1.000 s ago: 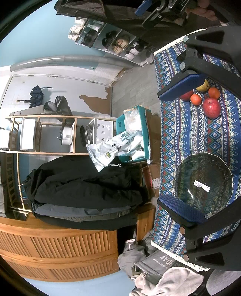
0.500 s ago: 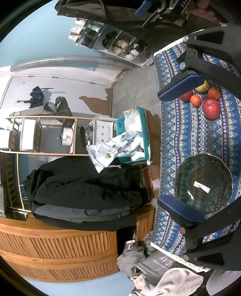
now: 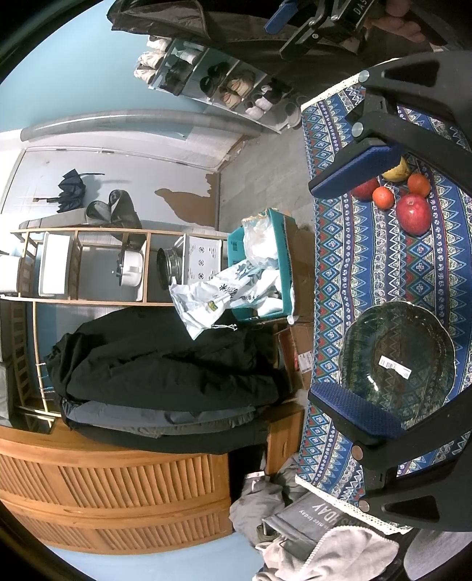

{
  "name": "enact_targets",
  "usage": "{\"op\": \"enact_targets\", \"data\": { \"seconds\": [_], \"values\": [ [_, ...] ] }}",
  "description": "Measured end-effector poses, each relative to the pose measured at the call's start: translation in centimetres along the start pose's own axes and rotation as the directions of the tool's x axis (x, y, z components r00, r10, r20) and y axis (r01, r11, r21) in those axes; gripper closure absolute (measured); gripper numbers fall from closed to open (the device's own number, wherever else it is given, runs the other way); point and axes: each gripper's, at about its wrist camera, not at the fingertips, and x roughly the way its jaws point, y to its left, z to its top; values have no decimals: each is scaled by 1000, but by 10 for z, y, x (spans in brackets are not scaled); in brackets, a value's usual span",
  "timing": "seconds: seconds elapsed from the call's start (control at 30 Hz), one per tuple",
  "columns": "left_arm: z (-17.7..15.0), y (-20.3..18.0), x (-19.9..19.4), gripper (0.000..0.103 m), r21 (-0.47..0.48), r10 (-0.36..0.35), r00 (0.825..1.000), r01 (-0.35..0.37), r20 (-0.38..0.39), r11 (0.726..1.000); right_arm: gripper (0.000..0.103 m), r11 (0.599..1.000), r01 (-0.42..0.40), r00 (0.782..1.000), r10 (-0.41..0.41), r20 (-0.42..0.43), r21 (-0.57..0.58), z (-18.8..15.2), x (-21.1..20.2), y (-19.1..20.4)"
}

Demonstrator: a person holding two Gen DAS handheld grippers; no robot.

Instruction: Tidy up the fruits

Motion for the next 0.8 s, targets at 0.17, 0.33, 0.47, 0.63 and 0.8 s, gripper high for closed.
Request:
{"op": "enact_targets", "data": {
  "seconds": [0.17, 0.33, 0.47, 0.63, 0.8],
  "values": [
    [-1, -1, -1, 1, 4, -3, 1000, 3, -4, 1000, 3, 1000, 2, 1000, -2, -4, -2, -1, 0, -2],
    [-2, -4, 1, 1, 11, -6, 1000, 6, -8, 1000, 3, 1000, 5, 1000, -5, -11, -5, 0, 0, -5],
    [-2, -4, 4, 1, 15, -6, 1000, 7, -15, 1000, 3, 1000, 7, 1000, -7, -22, -8, -1, 2, -8],
    [-7, -9, 13, 1, 33, -5, 999, 6, -36, 999, 3, 1000, 13, 998, -14, -62, -18, -6, 8, -11],
    [-17, -17, 29, 1, 53, -35, 995, 41, -98, 998, 3, 1000, 9, 991, -11, -132, -18, -14, 20, -19]
  ]
}}
